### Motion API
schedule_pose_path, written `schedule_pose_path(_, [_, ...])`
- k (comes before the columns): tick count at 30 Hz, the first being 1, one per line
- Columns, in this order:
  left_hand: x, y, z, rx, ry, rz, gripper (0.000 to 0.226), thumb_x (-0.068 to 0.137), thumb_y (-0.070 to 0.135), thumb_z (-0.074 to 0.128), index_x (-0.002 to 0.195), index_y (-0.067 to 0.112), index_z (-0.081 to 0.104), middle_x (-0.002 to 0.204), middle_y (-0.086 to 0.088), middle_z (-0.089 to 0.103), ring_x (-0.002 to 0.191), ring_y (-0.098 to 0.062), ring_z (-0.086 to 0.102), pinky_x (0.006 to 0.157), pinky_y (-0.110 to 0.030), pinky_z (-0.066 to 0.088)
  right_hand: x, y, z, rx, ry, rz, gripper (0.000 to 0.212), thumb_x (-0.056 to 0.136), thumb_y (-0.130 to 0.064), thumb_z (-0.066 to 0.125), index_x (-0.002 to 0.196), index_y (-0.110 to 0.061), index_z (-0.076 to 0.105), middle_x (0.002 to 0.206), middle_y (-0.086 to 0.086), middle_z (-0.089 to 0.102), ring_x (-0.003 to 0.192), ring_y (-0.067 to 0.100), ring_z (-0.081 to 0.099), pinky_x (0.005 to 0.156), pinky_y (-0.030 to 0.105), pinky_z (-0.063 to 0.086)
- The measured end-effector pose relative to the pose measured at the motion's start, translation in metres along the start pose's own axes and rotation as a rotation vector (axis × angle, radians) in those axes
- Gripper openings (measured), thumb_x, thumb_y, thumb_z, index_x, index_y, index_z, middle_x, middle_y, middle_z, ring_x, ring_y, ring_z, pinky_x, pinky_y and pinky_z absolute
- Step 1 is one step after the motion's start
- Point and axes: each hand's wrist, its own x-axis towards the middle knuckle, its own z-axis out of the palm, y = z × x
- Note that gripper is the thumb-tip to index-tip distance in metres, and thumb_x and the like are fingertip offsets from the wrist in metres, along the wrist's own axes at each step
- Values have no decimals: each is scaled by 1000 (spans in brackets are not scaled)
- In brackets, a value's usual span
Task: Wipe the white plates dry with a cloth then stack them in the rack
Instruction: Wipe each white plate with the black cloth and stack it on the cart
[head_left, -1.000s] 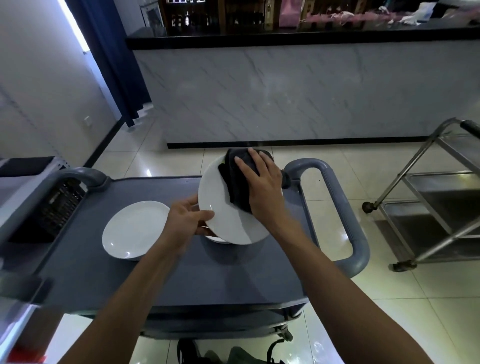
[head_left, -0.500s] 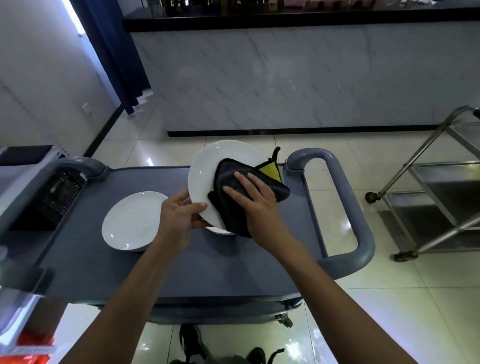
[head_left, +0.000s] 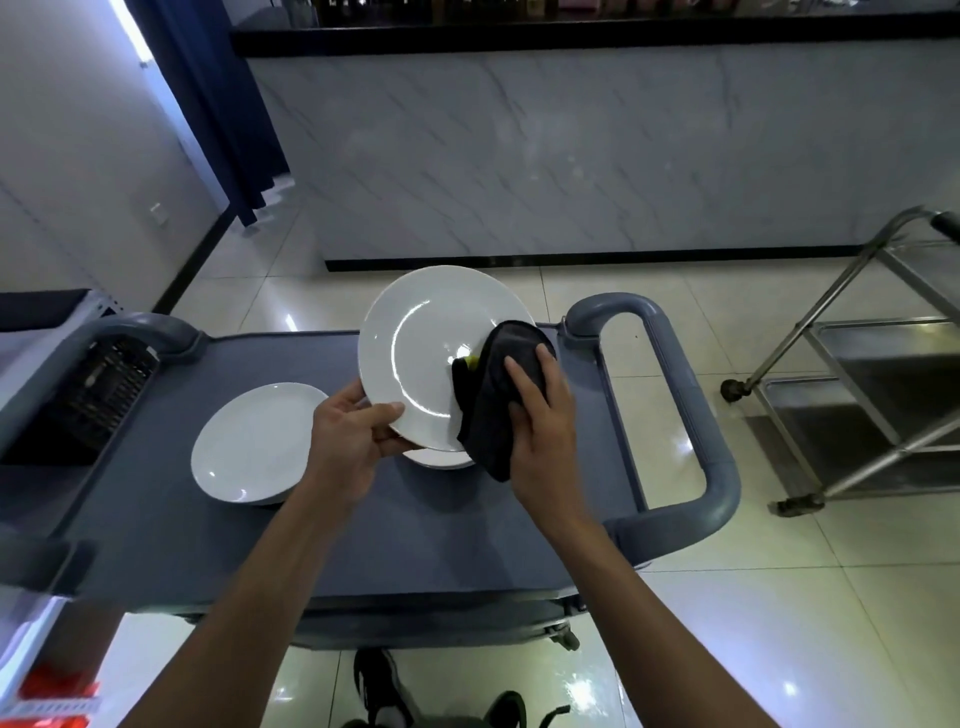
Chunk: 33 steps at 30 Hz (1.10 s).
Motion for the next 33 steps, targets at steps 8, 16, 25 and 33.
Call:
schedule_pose_path(8, [-8,0,-10,97,-87,18,36,86,-12,60,112,10,71,101,-14,76,86,-37,73,73,-58,61,49,3,-15,-175,-66,-89,50,96,8,49,142,-13,55,155,14,38,145,33,32,118,54,29])
schedule_pose_path(16, [-16,0,-8,190,-175,12,34,85,-11,63,112,9,72,103,-18,75,92,-44,71,71,-57,61,74,-19,-2,-329,-101,-278,51,95,0,56,143,-18,54,154,12,42,142,35,35,115,54,30])
schedule_pose_path(25, [-20,-4,-11,123,-154,0,36,79,-7,67,111,9,74,103,-19,75,90,-41,72,69,-54,61,58,-42,23,-280,-211,-451,53,92,4,58,139,-20,59,153,9,46,143,35,36,115,56,28])
schedule_pose_path(33, [-13,1,-18,-24,4,3,34,84,-15,56,108,4,71,100,-23,74,85,-43,72,71,-56,60,30,-25,17,-253,-349,-372,51,95,2,56,140,-22,59,156,5,42,145,31,33,117,50,28])
